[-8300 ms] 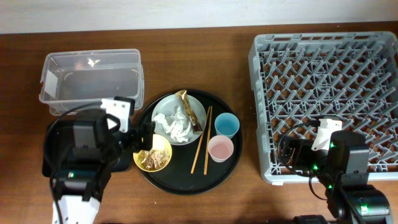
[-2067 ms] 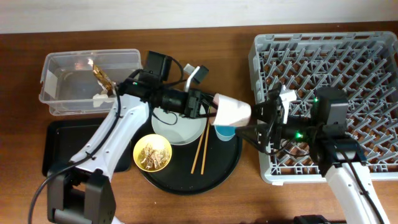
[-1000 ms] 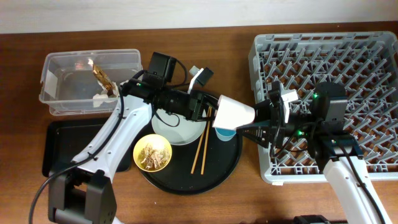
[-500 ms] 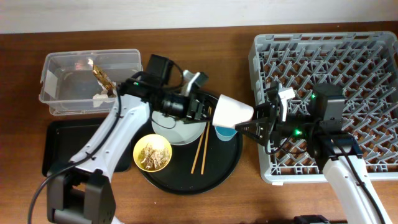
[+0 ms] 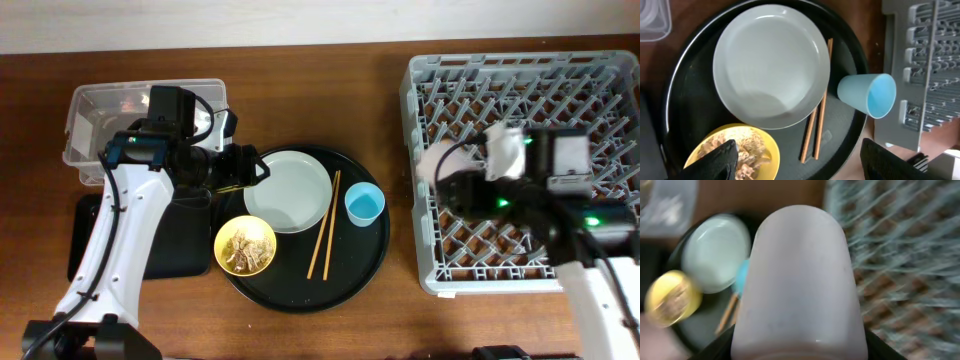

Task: Sort waste into correct bins and load items into the dishwasher rack
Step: 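Place the pink cup into the dishwasher rack with the right gripper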

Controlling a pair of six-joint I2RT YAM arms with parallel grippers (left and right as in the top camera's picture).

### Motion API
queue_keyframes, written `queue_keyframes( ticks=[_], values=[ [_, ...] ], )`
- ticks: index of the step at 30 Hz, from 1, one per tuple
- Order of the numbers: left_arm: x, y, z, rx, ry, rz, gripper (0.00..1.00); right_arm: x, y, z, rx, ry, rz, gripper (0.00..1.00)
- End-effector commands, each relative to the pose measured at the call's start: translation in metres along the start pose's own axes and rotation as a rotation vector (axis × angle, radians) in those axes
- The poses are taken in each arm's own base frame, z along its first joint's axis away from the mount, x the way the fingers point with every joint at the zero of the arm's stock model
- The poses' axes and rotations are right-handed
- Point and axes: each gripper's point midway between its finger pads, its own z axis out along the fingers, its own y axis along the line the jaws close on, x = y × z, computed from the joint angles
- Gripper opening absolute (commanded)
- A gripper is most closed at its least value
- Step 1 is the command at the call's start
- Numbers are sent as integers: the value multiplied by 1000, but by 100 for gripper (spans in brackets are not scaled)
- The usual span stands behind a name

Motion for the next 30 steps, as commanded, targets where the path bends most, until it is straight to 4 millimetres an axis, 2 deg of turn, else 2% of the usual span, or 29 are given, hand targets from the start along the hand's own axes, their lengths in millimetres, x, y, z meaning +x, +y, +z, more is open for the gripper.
queue_keyframes(
  ticks=[1, 3, 4, 7, 8, 9, 11, 13, 18, 22, 24, 27, 30],
  values=[
    [-2, 5, -5, -33, -20, 20, 78, -24, -62, -36, 285, -69, 98, 50],
    [-2, 5, -5, -33, -20, 20, 78, -25, -89, -44, 340, -55, 179, 50],
    [-2, 5, -5, -33, -20, 20, 78, -21, -113, -47, 383, -33, 262, 50],
    [-2, 5, -5, -33, -20, 20, 78, -4, -173, -50, 482, 19, 461, 50],
    [-2, 5, -5, -33, -20, 20, 78, 1, -184, -50, 501, 25, 503, 50],
    [-2, 5, -5, -33, -20, 20, 78, 9, -209, -52, 543, 30, 587, 50],
    [-2, 5, -5, -33, -20, 20, 78, 22, -243, -54, 596, 32, 720, 50],
    [-2, 5, -5, -33, -19, 20, 78, 32, -269, -52, 625, 25, 821, 50],
    [-1, 5, -5, -34, -16, 18, 78, 47, -303, -36, 647, 52, 916, 50],
    [-1, 5, -5, -34, -16, 18, 78, 66, -322, -6, 632, 145, 970, 51],
    [-1, 5, -5, -34, -15, 18, 78, 70, -326, 6, 618, 170, 980, 66],
    [0, 5, -5, -34, -13, 16, 78, 50, -315, 21, 469, 109, 985, 83],
    [0, 5, -5, -35, -9, 15, 78, 30, -298, 17, 356, 62, 979, 87]
  ],
)
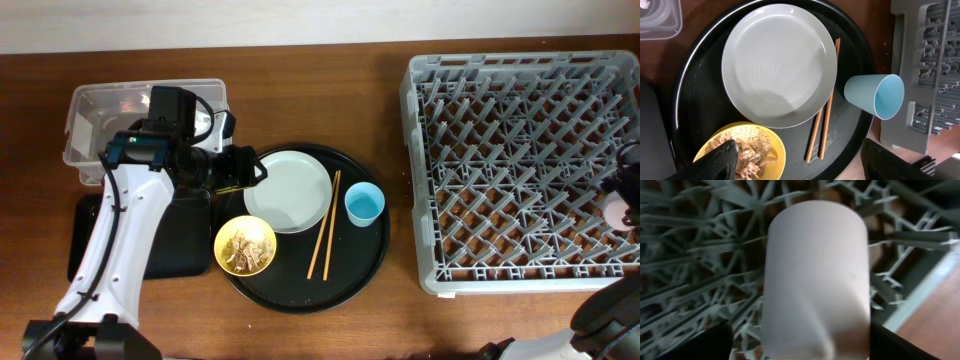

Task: Sort waste into correct bins and load items into the dishwasher rack
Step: 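Place the pink cup into the dishwasher rack with the right gripper, then grasp the blue cup with the left gripper and lift it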

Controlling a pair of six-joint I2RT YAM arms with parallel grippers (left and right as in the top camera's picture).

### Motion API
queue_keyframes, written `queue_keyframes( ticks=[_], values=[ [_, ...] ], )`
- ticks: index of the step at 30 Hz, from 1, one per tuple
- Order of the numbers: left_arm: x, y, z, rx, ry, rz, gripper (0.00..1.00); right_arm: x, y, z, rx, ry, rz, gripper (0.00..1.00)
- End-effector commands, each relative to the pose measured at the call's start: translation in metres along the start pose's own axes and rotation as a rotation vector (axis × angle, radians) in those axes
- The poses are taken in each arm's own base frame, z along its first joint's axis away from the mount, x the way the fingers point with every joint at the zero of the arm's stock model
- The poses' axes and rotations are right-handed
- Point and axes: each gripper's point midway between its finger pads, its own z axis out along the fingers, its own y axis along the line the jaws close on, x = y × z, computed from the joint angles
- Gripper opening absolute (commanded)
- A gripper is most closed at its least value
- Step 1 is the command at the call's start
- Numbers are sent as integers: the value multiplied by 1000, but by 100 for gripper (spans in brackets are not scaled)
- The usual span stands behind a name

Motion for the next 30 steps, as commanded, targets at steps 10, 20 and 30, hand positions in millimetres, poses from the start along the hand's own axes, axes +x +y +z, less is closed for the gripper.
queue_keyframes(
  ticks=[10, 20, 30],
  values=[
    [0, 0, -5, -3, -10, 18, 78, 7, 40, -101, -217, -124, -34, 79],
    [-4, -29, 5, 29, -34, 114, 78, 153, 152, -125, -420, 134, -729, 74],
    [14, -109, 92, 64, 27, 381, 78, 212, 173, -122, -293, 174, -982, 74]
  ],
)
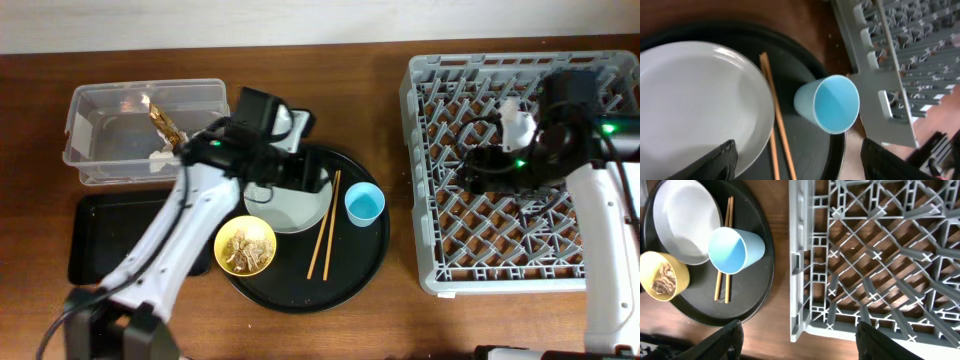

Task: Sort waste into correct bins and load items into the dishwasher rack
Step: 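Grasp the blue cup with the left gripper and lift it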

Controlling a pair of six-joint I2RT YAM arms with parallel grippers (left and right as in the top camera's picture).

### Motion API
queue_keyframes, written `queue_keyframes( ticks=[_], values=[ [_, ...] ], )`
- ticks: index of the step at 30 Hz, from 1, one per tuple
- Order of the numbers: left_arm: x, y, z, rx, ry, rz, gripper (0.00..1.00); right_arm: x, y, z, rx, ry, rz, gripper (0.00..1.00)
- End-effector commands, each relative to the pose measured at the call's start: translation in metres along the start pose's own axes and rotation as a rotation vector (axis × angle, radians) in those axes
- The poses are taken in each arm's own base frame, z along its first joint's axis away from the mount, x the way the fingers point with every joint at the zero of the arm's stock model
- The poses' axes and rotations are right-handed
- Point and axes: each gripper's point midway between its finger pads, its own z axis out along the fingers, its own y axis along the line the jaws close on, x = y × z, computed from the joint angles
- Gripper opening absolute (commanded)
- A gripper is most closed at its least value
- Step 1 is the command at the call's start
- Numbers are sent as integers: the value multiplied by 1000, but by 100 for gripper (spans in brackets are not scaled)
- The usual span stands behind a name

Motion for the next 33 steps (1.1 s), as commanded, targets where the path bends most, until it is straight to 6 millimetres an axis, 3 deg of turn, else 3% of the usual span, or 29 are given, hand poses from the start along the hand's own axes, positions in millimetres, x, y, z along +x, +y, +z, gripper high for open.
queue_keyframes(
  ticks=[1, 7, 8, 11, 15, 16, 18, 22, 24, 26, 29, 33],
  values=[
    [10, -3, 43, -67, 62, 65, 78, 0, 0, -4, 43, -15, -19, 74],
    [29, -3, 100, -118, 144, 117, 72, 1, 0, -4, 43, -14, -19, 75],
    [32, 0, 105, -121, 157, 113, 67, 1, 0, -4, 42, -14, -19, 75],
    [41, 7, 117, -130, 195, 102, 33, 1, 0, -4, 43, -14, -19, 76],
    [43, 9, 120, -132, 204, 99, 6, 1, 0, -4, 43, -13, -19, 78],
    [43, 9, 120, -133, 206, 98, 1, 1, 0, -4, 43, -14, -19, 79],
    [44, 9, 118, -134, 211, 95, 0, 1, 0, -4, 43, -14, -20, 85],
    [34, 3, 86, -29, 186, 32, 0, -3, -3, -2, 54, -24, -22, 89],
    [16, -6, 58, 108, 129, -16, 0, -9, -2, 1, 45, -44, -23, 89],
    [-3, -20, 25, 350, 70, -70, 0, -15, 7, 3, -12, -60, -29, 92],
    [-20, -23, -16, 633, 21, -140, 0, -32, 50, -1, -258, -135, -157, 93],
    [-28, -42, -45, 842, -7, -106, 0, -25, 116, -26, -690, -199, -398, 94]
  ],
)
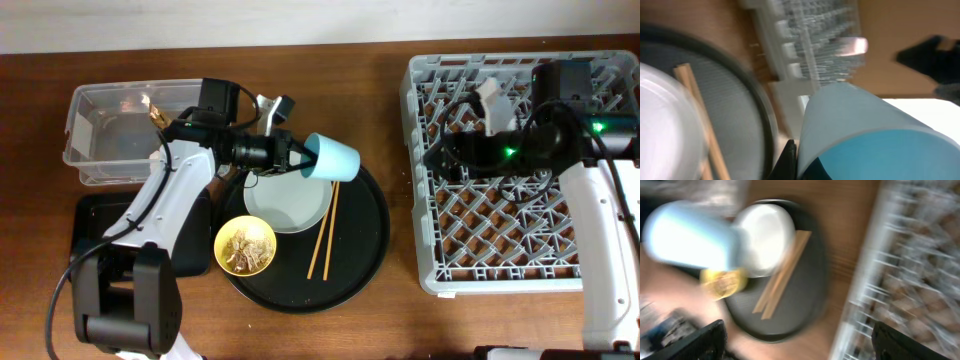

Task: Sort waste into correct bins and load items into the dishwasher rack
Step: 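Grasp the blue cup with the left gripper and lift it, then hand the blue cup from the left gripper to the right gripper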

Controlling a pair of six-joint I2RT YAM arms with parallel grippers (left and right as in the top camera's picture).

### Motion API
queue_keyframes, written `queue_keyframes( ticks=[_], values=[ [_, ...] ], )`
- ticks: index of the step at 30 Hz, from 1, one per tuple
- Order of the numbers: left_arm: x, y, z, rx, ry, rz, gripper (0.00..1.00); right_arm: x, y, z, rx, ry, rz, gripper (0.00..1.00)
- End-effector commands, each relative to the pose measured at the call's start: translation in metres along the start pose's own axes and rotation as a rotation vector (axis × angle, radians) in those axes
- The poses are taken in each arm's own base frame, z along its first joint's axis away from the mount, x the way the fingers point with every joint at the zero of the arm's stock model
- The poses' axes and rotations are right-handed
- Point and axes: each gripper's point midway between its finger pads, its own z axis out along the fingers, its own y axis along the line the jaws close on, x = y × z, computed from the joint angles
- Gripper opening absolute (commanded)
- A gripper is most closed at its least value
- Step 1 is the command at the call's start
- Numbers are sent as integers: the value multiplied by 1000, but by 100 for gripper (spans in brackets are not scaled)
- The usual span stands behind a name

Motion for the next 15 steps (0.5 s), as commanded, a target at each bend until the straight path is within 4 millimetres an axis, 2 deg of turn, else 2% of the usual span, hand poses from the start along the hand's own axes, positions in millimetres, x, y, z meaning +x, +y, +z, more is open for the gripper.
queue_keyframes(
  ticks=[1, 5, 8, 12, 15],
  values=[
    [3, -57, -8, 290, 29, 84, 0, -5, 68, -1, -432, -69, -177, 94],
    [4, -60, -7, 304, 36, 89, 0, 3, 86, 11, -509, -40, -223, 91],
    [6, -73, -11, 381, 47, 109, 0, 9, 96, 19, -541, -33, -295, 85],
    [8, -79, -11, 409, 58, 113, 0, 6, 107, 26, -584, -57, -352, 84],
    [12, -83, -5, 416, 77, 118, 0, 4, 107, 29, -584, -62, -365, 84]
  ],
)
